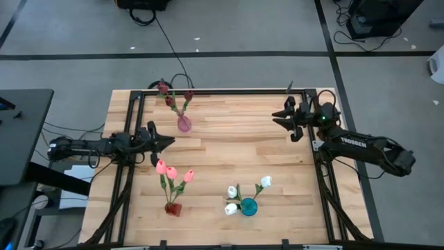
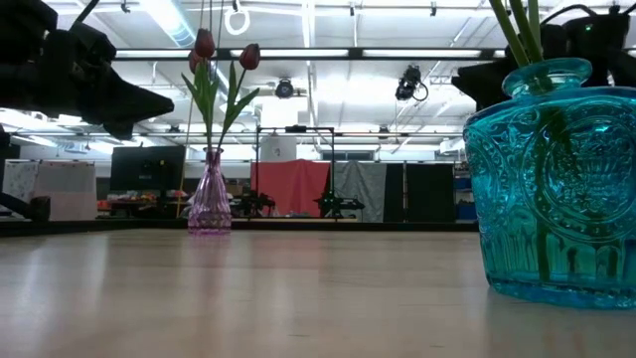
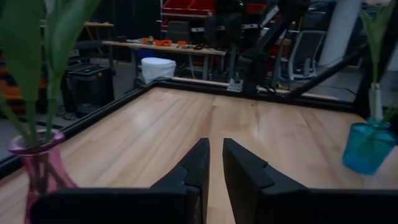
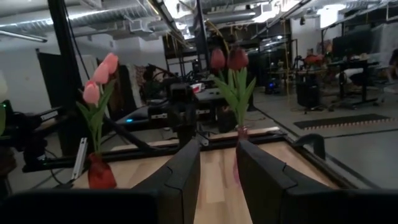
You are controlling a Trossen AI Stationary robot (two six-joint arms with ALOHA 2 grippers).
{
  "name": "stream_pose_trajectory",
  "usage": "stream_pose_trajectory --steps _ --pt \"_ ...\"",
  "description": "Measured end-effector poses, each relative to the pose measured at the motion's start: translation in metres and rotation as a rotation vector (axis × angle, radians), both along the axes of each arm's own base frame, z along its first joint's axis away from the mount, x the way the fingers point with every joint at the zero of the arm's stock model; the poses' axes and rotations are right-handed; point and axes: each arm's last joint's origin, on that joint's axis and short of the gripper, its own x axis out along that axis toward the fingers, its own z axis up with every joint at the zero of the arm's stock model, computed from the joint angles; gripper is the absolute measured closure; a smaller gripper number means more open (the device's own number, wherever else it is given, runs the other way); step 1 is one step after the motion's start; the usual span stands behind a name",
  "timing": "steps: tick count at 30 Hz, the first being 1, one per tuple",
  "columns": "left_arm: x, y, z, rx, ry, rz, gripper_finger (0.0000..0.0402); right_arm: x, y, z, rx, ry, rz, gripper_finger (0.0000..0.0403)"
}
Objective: Sort flowers into vase by color
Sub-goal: Return to Home Position
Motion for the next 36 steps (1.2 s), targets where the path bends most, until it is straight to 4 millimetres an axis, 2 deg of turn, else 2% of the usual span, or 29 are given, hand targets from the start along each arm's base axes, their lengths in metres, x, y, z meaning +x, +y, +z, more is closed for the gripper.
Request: stream_pose_trajectory --steps 10,15,23,30,36 --pt "0.000 -0.004 0.000 0.031 0.003 0.013 0.0395 -0.006 0.013 -0.015 0.004 -0.048 0.002 0.0286" --pt "0.000 -0.006 0.000 0.032 0.004 -0.003 0.0393 -0.008 0.013 -0.021 0.038 -0.034 0.004 0.0286" --pt "-0.001 -0.006 0.000 0.014 0.000 0.003 0.0392 -0.015 0.015 -0.014 0.057 -0.052 0.085 0.0286" --pt "-0.001 -0.006 0.000 0.024 0.002 0.021 0.0391 -0.026 0.018 -0.002 0.056 -0.116 0.062 0.0289" --pt "-0.001 -0.006 0.000 0.008 -0.001 0.022 0.0391 -0.024 0.021 -0.003 0.098 -0.137 -0.003 0.0302"
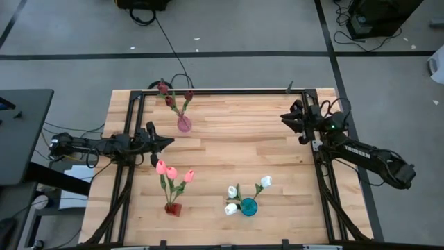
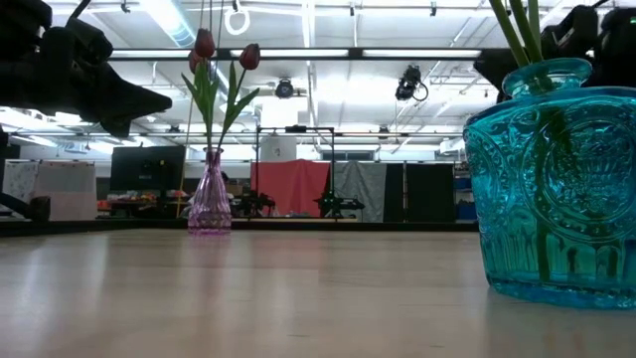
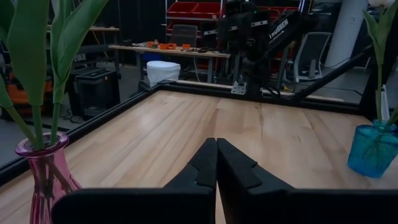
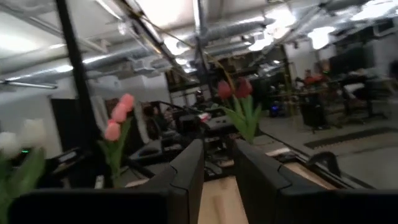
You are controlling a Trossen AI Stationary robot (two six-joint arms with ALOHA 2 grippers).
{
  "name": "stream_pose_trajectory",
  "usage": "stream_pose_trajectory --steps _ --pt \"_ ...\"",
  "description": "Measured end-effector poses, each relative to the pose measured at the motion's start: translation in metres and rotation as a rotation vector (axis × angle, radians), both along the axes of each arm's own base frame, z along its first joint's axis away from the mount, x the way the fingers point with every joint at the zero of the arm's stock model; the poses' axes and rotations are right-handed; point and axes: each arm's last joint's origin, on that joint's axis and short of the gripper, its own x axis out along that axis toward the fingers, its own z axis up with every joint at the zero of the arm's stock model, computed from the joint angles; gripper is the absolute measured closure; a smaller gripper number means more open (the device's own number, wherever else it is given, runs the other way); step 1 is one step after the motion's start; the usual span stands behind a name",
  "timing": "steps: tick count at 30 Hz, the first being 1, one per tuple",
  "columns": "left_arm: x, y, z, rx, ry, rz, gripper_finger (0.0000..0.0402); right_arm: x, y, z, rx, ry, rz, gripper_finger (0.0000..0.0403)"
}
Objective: Sort flowers into vase by color
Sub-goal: Return to Home Position
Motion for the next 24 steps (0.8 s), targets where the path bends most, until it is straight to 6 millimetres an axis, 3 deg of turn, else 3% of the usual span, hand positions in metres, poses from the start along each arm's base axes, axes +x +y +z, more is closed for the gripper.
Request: stream_pose_trajectory --steps 15,24 --pt "0.000 -0.001 0.000 0.000 0.003 -0.022 0.0391 0.028 0.019 -0.025 0.011 0.182 -0.274 0.0353" --pt "0.000 -0.001 0.000 0.001 0.005 -0.033 0.0391 0.038 0.046 -0.029 -0.039 0.234 -0.245 0.0373"
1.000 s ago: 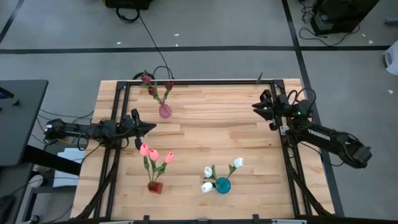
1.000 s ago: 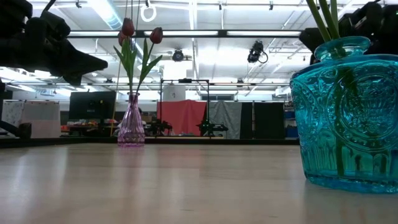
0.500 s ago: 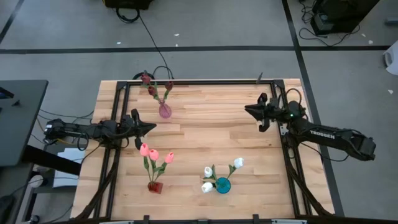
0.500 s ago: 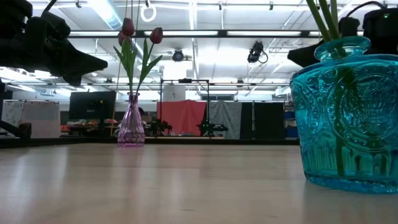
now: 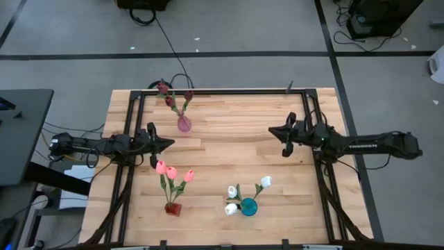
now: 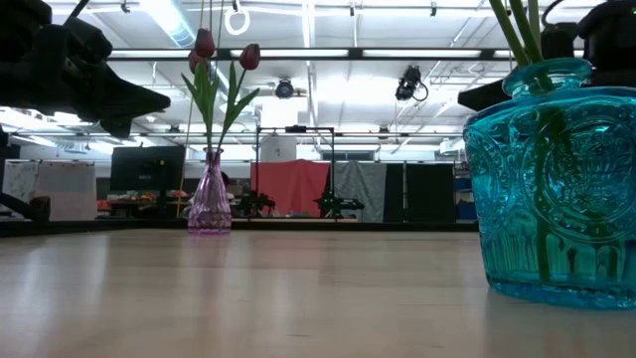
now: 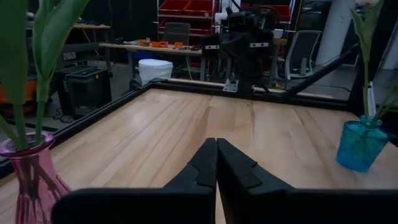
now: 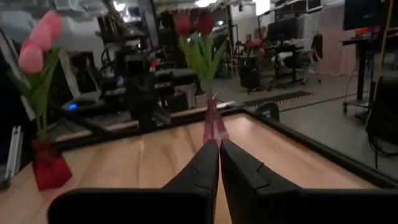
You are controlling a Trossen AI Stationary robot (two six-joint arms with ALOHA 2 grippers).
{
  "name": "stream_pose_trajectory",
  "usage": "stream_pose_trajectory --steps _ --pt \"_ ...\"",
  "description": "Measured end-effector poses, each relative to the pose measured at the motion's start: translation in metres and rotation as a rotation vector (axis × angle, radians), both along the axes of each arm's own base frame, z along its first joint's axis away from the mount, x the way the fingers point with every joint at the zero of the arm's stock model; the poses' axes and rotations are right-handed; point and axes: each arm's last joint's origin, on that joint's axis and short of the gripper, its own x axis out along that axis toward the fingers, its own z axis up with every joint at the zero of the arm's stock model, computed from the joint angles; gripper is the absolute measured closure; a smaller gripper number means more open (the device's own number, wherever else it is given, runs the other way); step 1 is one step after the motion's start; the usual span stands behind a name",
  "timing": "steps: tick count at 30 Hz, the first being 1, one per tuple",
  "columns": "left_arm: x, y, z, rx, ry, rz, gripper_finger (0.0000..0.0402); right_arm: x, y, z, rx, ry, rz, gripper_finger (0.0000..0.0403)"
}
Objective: Sort flowers into vase by color
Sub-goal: Return to Home Position
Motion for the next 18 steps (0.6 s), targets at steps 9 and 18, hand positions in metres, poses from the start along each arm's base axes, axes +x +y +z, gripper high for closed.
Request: stream_pose_trajectory --steps 9,18 --pt "0.000 0.000 0.000 0.021 0.006 -0.016 0.0391 0.000 0.031 -0.006 -0.014 0.130 0.027 0.0373" --pt "0.000 0.000 0.000 0.073 0.017 -0.015 0.0391 -0.007 0.046 0.002 0.012 0.312 0.165 0.0373"
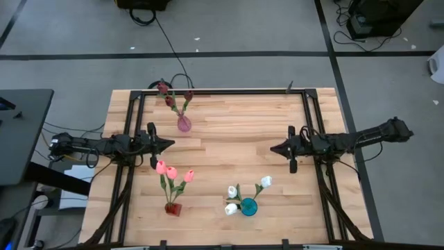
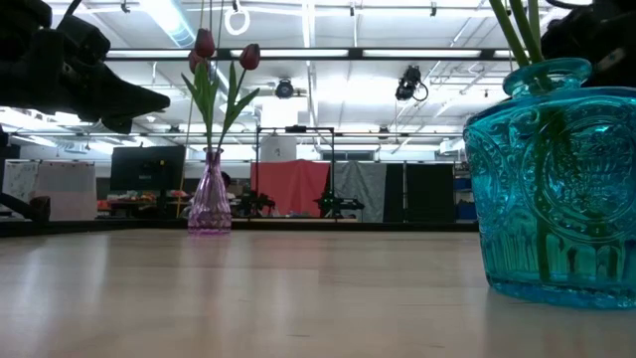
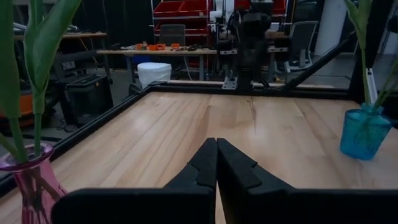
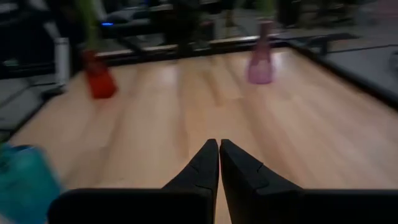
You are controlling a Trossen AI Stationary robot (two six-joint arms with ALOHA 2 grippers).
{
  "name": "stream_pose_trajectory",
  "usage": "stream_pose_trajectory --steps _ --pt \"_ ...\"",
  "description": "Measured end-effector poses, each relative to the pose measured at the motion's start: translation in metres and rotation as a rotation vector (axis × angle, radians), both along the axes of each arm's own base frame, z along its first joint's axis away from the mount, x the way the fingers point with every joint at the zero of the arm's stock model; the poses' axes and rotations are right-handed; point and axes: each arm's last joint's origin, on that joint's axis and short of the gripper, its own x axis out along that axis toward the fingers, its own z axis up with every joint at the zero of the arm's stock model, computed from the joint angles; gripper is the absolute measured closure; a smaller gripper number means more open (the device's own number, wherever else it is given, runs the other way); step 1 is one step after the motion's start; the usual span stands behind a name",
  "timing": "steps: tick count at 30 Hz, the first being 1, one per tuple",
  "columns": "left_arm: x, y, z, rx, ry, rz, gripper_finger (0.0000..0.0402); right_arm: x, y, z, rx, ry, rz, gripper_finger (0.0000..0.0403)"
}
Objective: Sort flowers into vase by color
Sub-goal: Return to Home Position
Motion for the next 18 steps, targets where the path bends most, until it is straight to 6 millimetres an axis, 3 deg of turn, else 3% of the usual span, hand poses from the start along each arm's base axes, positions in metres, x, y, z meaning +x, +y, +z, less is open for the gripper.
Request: stream_pose_trajectory --steps 5,18 --pt "0.000 0.000 0.000 0.000 0.000 0.005 0.0391 -0.008 0.003 0.000 0.016 0.011 0.112 0.0373" --pt "0.000 0.000 0.000 0.000 -0.001 0.006 0.0391 -0.030 0.000 0.011 0.003 -0.120 0.159 0.0390"
